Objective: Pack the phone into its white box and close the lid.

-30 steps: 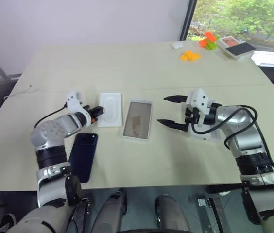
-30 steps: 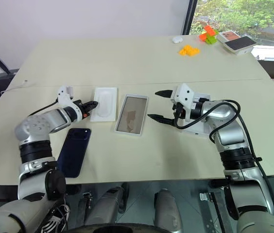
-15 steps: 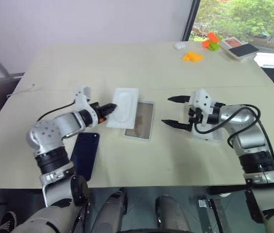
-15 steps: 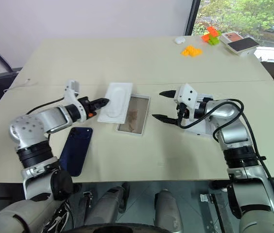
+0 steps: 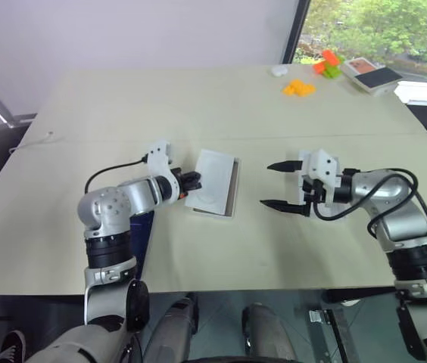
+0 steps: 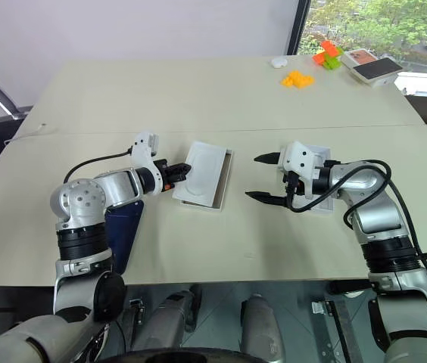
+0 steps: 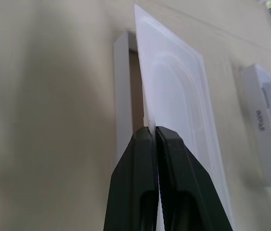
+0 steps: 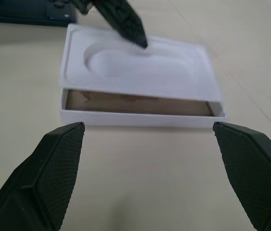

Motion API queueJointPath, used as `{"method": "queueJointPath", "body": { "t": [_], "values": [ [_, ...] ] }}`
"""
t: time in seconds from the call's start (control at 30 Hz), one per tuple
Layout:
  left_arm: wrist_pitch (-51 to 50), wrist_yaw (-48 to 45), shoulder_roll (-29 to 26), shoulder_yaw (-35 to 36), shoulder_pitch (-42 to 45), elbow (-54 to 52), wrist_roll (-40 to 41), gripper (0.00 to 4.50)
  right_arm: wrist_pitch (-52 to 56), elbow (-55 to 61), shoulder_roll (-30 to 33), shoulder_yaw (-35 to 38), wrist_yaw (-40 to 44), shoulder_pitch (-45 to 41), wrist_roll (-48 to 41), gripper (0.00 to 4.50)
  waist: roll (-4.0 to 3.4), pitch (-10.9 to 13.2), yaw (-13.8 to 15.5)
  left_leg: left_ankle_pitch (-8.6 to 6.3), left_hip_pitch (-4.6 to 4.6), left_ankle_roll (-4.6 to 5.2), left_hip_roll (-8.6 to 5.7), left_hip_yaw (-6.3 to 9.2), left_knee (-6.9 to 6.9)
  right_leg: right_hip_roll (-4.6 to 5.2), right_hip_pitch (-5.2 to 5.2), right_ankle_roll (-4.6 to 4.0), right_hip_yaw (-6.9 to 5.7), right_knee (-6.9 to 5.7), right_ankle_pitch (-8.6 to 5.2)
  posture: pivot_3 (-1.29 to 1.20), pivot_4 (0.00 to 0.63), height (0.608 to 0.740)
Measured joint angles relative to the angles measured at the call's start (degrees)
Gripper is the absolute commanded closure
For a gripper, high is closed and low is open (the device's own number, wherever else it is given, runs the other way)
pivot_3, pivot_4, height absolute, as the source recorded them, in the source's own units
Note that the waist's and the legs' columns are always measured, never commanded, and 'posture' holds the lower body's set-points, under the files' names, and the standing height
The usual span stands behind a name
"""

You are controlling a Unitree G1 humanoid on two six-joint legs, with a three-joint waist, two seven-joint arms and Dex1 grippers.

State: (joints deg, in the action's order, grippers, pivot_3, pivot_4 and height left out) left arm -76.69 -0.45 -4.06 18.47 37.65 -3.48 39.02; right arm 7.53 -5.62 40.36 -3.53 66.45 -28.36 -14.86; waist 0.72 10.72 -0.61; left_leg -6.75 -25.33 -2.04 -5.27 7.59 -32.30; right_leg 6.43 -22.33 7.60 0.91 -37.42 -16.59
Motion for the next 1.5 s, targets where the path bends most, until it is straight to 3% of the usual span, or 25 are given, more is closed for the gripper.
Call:
{"method": "queueJointPath", "body": {
  "t": [0.23,0.83,0.93,1.13,1.5],
  "values": [
    [-0.23,1.1,2.29,0.51,-0.14,0.17,-0.96,4.47,-0.55,-0.26,-0.51,0.0,-0.87,-0.33,0.11,0.0,0.01,0.0,-0.02,0.0,0.0,0.0,0.0,0.0,0.0,0.0,0.0,0.0,-0.01,0.02,0.0,0.0,0.15,0.74],
    [3.94,-0.3,2.12,-4.19,-0.85,0.74,-4.85,4.47,-1.74,-0.83,-1.08,0.0,-1.98,-0.92,0.17,0.0,0.01,0.0,-0.03,0.0,0.0,0.01,0.0,0.0,0.0,0.0,0.01,0.0,-0.01,0.03,0.0,0.0,0.15,0.74],
    [4.19,-0.64,2.22,-4.47,-0.88,1.1,-5.03,3.56,-1.73,-0.83,-1.11,0.0,-2.06,-1.09,0.17,0.0,0.01,0.0,-0.03,0.0,0.0,0.01,0.0,0.0,0.0,0.0,0.01,0.0,-0.01,0.03,0.0,0.0,0.15,0.74],
    [4.47,-1.22,2.32,-4.53,-0.1,1.04,-4.63,0.65,-1.64,-0.83,-1.29,0.0,-2.38,-1.37,0.17,0.0,0.0,0.0,-0.06,0.0,0.01,0.01,0.0,0.0,-0.02,0.0,0.04,-0.02,-0.02,0.02,0.01,0.0,0.15,0.74],
    [1.79,-0.65,2.54,-2.78,3.05,-0.22,-3.64,0.65,-1.73,-1.32,-2.41,-0.21,-2.96,-1.99,0.48,0.0,0.01,0.0,-0.04,0.0,-0.01,0.01,0.0,0.01,-0.02,0.0,0.02,-0.01,-0.02,0.04,0.01,0.0,0.15,0.74]
  ]
}}
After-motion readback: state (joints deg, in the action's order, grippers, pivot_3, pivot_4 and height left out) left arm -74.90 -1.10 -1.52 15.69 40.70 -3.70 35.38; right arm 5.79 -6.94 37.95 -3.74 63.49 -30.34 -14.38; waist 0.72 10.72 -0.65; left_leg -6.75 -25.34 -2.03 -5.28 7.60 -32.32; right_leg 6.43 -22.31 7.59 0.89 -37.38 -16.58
